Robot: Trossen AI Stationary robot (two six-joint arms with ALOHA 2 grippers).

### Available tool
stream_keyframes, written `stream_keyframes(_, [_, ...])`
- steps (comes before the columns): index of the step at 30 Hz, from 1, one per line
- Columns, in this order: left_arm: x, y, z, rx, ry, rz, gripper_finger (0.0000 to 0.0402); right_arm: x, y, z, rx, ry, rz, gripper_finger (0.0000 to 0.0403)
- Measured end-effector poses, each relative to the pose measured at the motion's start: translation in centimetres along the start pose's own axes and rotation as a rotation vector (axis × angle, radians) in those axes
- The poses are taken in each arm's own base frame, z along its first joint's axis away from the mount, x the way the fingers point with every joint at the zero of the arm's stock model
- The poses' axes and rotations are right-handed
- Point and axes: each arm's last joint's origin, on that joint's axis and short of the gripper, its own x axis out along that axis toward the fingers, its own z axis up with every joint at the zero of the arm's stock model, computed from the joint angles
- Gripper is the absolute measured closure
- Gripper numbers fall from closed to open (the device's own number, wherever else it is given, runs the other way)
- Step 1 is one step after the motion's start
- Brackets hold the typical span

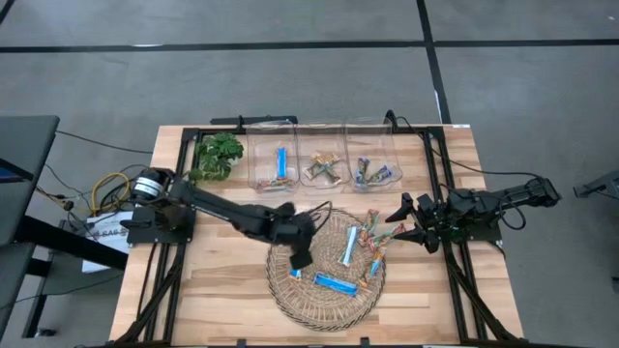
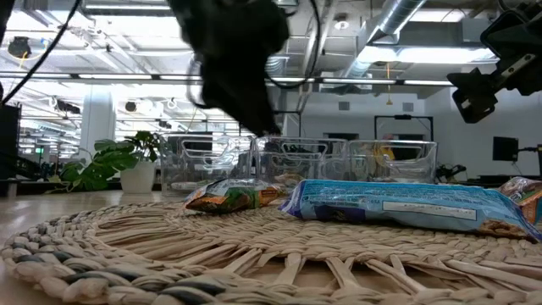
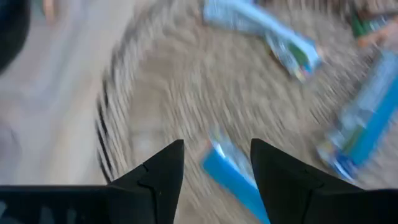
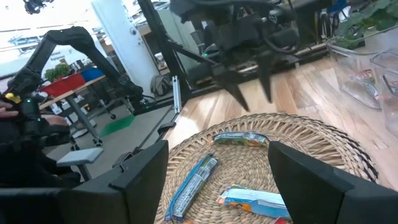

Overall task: Pick and place Granola Bars by type
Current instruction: Put the yellow granola bar into the middle transparent bin

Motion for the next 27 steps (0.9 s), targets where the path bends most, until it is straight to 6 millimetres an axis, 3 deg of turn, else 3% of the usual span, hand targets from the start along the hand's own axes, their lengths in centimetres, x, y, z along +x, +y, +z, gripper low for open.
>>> stream_keyframes(5, [-0.8, -1.4, -2.2, -0.108, 0.115, 0.013, 0.0223, 0.0, 0.0, 0.0, 0.000, 0.001, 0.000, 0.0132])
stream_keyframes(16, [-1.8, -4.2, -4.2, -0.332, 0.080, 0.039, 0.0223, 0.0, 0.0, 0.0, 0.000, 0.000, 0.000, 0.0132])
stream_keyframes(23, [0.5, -5.6, -5.1, -0.412, 0.119, 0.019, 0.0223, 0.0, 0.0, -0.1, 0.000, 0.008, -0.003, 0.0132])
stream_keyframes(27, [0.8, -6.0, -4.7, -0.434, 0.105, 0.001, 0.0223, 0.0, 0.0, -0.1, 0.000, 0.007, -0.003, 0.0132])
